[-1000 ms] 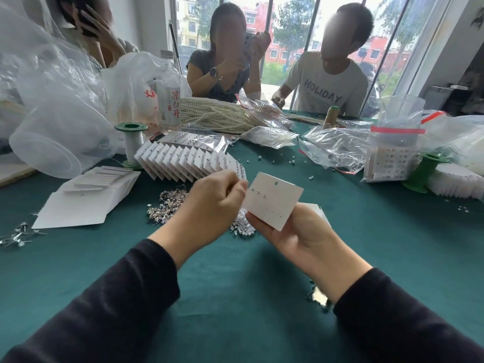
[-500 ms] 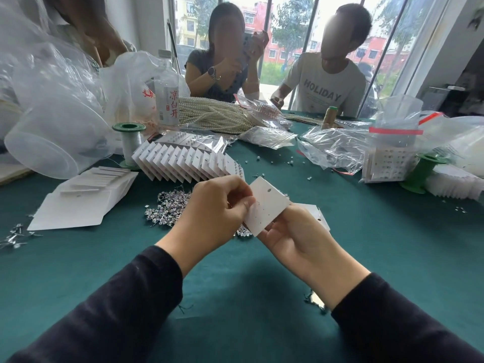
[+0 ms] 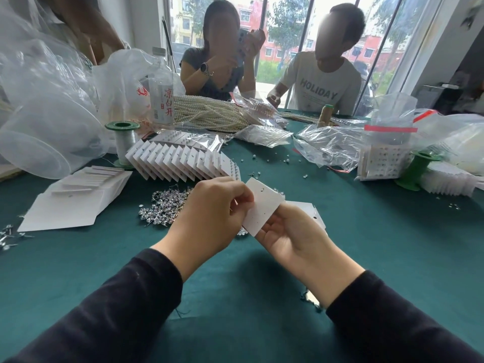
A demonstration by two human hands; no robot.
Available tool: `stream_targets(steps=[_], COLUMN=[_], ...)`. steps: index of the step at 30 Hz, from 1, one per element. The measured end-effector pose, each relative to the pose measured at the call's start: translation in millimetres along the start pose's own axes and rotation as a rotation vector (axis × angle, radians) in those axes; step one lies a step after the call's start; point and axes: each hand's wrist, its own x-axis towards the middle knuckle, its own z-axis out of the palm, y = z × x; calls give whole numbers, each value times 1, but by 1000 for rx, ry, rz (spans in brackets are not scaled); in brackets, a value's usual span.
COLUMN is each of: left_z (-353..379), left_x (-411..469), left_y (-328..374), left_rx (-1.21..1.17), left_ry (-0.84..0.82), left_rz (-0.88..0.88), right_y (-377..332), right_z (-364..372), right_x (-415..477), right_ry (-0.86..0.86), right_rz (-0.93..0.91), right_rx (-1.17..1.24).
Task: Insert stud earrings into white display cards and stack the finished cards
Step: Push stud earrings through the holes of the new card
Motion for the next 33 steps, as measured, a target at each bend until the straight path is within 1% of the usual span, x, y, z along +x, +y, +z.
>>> stream_targets(steps=[2,4,6,8,10,13,16,20,22,24,26,30,33], left_z=[-1,-1,0,1,3,3,3,1,1,1,1,0,1], left_x=[-1,-3,-6,-7,-6,-6,-6,-5,-5,-5,-5,-5,-3], left_y=[3,5,7,9,9,7,8,8,7,8,9,9,7], left_rx=[-57,-104,-44,32,59,73,99,103,96,96,85,46,-17], left_ry=[-22,-93,-144,-144,-131,-120,-124,-101,-95,-93,-81,-23,50], left_rz=[-15,-28,-21,4,11,2,39,65,67,48,38,52,-40], right_y=[-2,-3,-3,-3,-2,2,8,9,7,6,6,6,8], right_z=[0,1,-1,-2,-3,-4,-3,-3,-3,-1,2,3,1], right_x=[0,0,1,2,1,1,2,3,1,-1,-4,-2,-1], right_ry=[12,36,65,80,61,30,3,11,3,-3,27,169,185], right_rz=[12,14,7,15,26,26,8,-44,-72,-113,-189,-402,-501], right_rx=[45,94,98,102,95,13,-55,-104,-194,-310,-410,-607,-691])
